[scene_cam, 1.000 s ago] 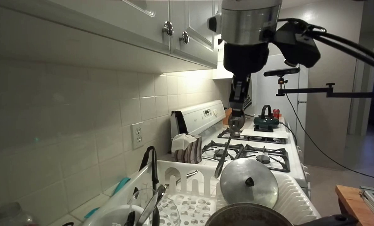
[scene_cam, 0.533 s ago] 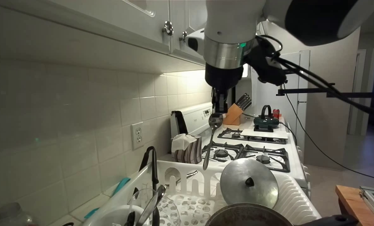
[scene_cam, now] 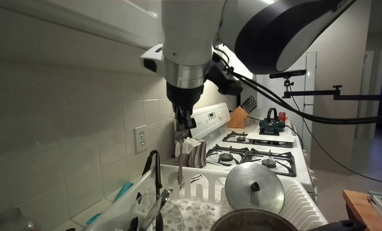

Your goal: Place the silver spoon from the counter on the dishrack.

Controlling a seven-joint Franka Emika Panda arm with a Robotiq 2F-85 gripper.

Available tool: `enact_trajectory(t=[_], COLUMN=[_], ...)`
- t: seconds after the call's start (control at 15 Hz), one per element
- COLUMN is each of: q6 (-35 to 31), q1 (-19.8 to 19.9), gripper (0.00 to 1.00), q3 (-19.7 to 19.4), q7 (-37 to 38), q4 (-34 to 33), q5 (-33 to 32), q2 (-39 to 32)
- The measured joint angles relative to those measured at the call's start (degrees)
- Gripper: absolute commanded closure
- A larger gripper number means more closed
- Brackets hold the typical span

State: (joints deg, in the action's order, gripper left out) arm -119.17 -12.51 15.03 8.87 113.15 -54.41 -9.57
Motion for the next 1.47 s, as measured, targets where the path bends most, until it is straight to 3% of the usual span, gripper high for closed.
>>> enact_trajectory(t=[0.4,0.73,1.13,1.47], q6=[-4.2,-9.8,-9.9,-8.7], q1=[-2.7,-2.8,-3.8,-5.6], gripper=[0.99,0.99,0.99,0.99], q3=[0.0,0.0,0.1,0.5], q7=[-14.3,-16.4,-19.1,-34.1], q4=[-7.1,-7.6,-8.3,-17.3], q5=[-2.1,-2.0,-1.9,-1.8], q2=[-6.2,-7.7,-8.9,-15.6])
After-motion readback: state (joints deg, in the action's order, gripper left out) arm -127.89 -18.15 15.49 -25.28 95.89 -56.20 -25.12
